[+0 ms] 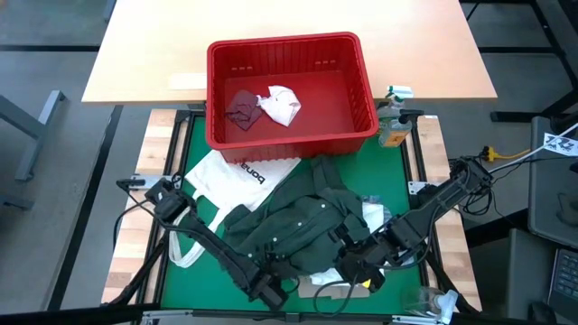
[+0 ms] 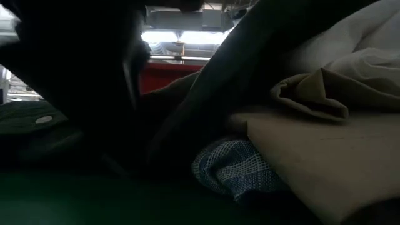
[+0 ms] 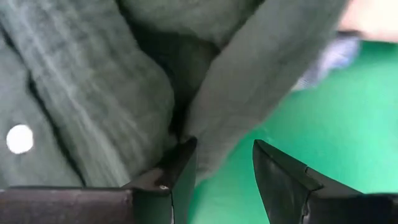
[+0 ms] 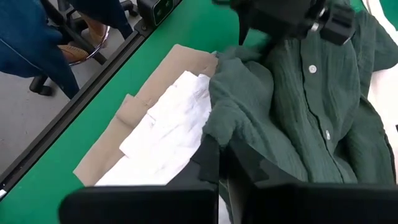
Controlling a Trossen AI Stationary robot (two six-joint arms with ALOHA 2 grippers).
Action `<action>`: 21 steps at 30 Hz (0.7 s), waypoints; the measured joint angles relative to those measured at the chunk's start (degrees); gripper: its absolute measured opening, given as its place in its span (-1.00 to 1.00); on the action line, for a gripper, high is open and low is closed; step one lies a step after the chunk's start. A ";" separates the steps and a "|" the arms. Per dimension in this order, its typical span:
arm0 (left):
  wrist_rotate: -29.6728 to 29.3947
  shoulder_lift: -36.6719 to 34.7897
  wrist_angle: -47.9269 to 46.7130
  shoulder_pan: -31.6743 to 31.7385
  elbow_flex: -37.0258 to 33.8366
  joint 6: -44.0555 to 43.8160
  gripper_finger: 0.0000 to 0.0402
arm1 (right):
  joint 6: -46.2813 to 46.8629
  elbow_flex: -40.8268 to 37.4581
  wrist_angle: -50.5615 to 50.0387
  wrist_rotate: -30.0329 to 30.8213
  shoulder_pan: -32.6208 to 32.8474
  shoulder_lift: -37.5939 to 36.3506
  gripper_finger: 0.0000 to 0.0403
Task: Fold Laundry from Bin
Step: Fold the green shirt
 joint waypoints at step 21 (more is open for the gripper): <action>9.19 0.67 -10.34 1.52 4.05 0.33 -0.98 | -0.02 0.00 -1.05 -0.05 0.00 -0.11 -0.95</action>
